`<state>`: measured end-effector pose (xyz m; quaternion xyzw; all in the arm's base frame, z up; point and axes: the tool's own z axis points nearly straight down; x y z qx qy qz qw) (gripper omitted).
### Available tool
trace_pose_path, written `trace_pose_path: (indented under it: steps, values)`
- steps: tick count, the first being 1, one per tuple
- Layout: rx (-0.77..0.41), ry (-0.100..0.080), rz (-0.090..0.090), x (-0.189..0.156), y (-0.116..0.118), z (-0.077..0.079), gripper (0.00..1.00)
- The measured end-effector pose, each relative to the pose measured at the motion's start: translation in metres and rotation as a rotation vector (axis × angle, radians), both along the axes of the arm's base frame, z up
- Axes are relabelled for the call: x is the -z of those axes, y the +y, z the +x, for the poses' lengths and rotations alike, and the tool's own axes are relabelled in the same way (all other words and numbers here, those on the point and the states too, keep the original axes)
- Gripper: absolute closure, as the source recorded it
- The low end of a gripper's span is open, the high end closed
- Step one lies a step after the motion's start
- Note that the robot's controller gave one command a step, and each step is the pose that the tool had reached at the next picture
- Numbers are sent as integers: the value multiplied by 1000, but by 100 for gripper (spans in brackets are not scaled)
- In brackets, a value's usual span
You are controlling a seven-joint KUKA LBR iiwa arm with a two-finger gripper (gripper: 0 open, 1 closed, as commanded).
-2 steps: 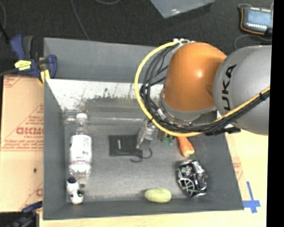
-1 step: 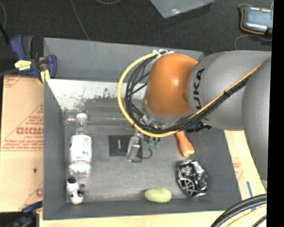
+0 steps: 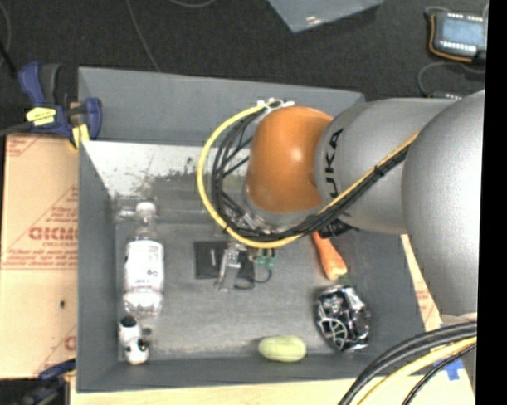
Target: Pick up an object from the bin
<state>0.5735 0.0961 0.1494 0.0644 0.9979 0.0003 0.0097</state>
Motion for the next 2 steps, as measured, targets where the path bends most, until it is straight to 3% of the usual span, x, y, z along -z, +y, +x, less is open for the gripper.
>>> trace_pose_path:
  steps: [1, 2]
  values:
    - [122, -8, 5, 14, 0, -1, 0]
    - [316, -4, 6, 78, -27, 4, 100]
